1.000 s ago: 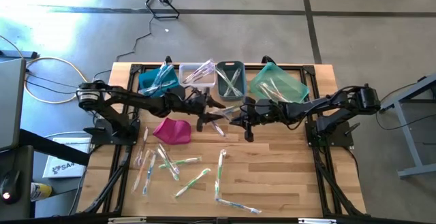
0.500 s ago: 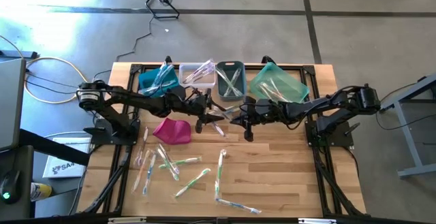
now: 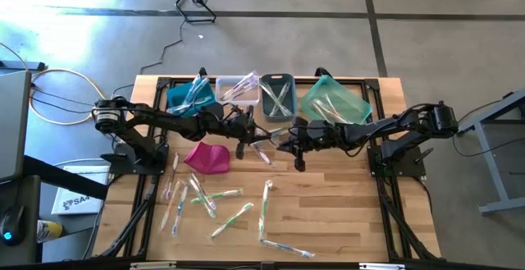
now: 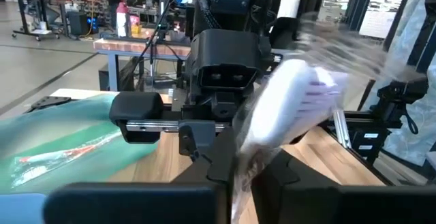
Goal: Pick & Place Toothbrushes
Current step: Put the violet toothbrush into the white bin
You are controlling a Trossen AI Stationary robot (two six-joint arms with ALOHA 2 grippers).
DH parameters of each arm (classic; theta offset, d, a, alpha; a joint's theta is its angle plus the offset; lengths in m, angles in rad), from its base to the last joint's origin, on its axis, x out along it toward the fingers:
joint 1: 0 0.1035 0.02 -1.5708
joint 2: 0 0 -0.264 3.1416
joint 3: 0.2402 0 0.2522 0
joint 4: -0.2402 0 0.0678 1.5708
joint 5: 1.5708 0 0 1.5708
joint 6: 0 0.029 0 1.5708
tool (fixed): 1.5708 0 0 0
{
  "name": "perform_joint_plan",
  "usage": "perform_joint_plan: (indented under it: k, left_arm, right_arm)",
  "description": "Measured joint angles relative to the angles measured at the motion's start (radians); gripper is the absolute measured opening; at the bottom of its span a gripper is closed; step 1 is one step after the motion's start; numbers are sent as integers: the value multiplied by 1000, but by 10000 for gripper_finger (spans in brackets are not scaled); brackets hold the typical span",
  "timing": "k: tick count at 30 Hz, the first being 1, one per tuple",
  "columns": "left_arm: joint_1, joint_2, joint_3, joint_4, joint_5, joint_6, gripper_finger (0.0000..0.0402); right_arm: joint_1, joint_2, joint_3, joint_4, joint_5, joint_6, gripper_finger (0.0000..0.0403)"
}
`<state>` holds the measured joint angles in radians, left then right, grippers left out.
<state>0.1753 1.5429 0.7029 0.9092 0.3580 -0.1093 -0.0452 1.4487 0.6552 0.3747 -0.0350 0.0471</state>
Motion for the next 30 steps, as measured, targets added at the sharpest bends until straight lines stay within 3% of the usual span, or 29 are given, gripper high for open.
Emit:
perform_joint_plan:
  k: [8, 16, 30]
  left_arm:
    - [0, 0, 0, -23, 4, -1, 18]
    - [1, 0, 0, -30, -2, 0, 10]
    - [2, -3, 0, -59, -2, 39, 13]
  right_arm:
    - [-1, 1, -1, 0, -61, 2, 67]
    - [0, 1, -2, 9, -19, 5, 98]
    - [28, -37, -2, -59, 8, 10, 197]
